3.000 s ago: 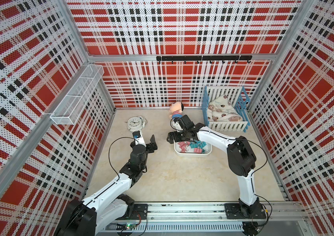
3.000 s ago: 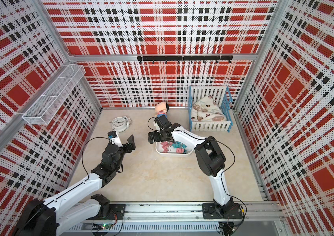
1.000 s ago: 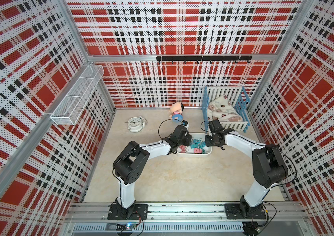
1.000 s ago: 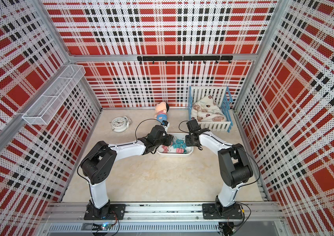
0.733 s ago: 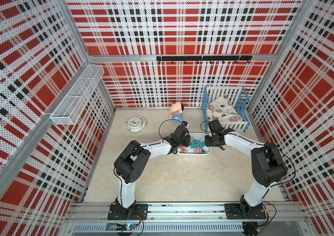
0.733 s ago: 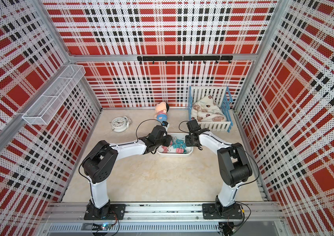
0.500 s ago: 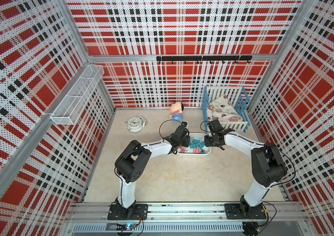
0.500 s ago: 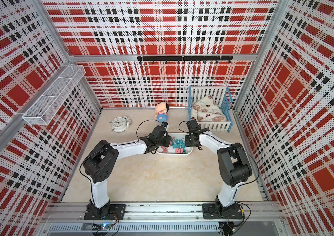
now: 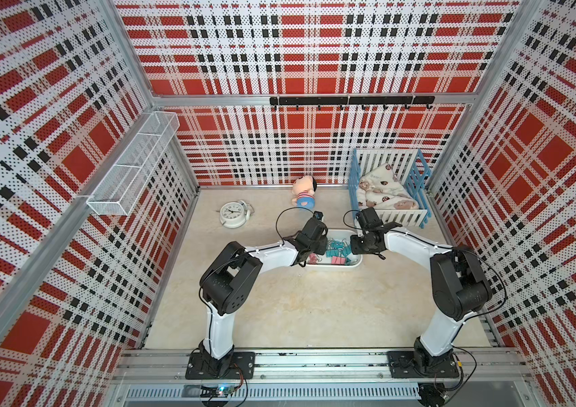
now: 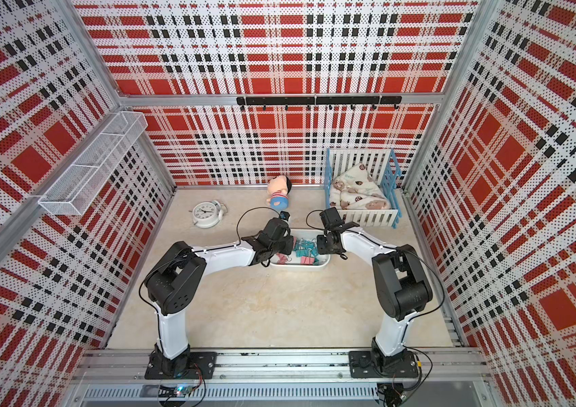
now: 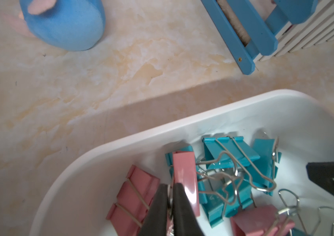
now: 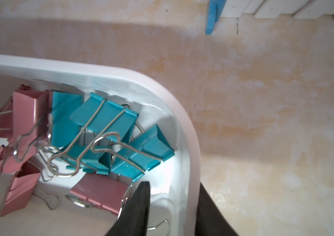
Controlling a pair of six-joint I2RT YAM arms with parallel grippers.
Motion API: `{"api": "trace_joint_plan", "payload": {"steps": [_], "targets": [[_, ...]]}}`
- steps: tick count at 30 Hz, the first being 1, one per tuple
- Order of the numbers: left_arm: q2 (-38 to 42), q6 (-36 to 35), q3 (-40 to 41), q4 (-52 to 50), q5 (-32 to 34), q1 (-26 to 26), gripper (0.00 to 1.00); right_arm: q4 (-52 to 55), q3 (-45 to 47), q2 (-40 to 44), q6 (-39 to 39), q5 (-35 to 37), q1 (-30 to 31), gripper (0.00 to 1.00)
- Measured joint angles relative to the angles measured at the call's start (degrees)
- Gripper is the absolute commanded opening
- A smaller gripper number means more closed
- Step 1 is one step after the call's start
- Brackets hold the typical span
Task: Take out the binder clips from the storage box
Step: Adjust the storage box at the center of the board.
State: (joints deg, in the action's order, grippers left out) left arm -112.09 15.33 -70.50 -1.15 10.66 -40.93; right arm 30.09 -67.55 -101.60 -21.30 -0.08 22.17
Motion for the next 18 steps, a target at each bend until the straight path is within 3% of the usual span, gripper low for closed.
{"api": "trace_joint_plan", "payload": {"steps": [3,11,18], "targets": [[0.0,-0.7,0.0,0.0,0.8,-0.5,0.00,0.0,0.0,-0.2,0.0,-0.1,0.3,0.40],[1.3,-1.7,0.6,0.0,2.8,-0.9,0.00,0.0,0.0,-0.8,0.0,-0.4,0.8,0.39],[8.5,-3.2,3.7,0.9,5.7,-0.9,0.00,0.0,-0.2,-1.2,0.0,-0.8,1.0,0.39]]}}
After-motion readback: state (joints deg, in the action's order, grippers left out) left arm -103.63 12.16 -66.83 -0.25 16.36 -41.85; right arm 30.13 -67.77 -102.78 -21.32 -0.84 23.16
